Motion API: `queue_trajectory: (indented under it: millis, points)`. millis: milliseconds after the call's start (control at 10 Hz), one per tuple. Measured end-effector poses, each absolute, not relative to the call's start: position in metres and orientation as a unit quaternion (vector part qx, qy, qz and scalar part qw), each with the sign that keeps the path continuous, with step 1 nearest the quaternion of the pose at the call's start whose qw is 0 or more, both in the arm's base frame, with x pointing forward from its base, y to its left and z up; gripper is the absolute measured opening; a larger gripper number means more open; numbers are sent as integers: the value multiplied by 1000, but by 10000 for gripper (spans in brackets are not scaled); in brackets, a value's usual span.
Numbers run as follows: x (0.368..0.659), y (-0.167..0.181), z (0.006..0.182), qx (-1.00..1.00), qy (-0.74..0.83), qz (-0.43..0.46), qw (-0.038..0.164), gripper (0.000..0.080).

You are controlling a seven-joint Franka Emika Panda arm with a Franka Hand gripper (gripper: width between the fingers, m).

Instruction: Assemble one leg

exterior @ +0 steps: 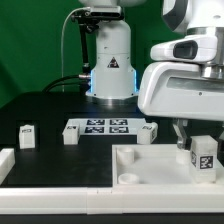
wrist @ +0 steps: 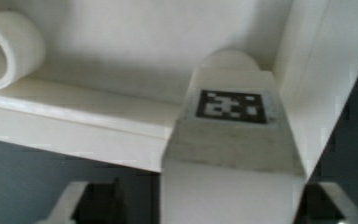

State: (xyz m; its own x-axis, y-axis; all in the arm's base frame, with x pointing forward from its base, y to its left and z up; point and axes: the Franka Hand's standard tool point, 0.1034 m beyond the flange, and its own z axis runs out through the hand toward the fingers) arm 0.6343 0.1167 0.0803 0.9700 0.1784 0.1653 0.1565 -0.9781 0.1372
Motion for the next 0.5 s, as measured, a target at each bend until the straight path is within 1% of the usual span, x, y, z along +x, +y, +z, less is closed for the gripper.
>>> queue_trajectory:
  millis: [300, 500]
  points:
    - [634, 117, 80, 992, 72, 90, 61, 299]
    - [634, 121, 81, 990, -90, 103, 42, 299]
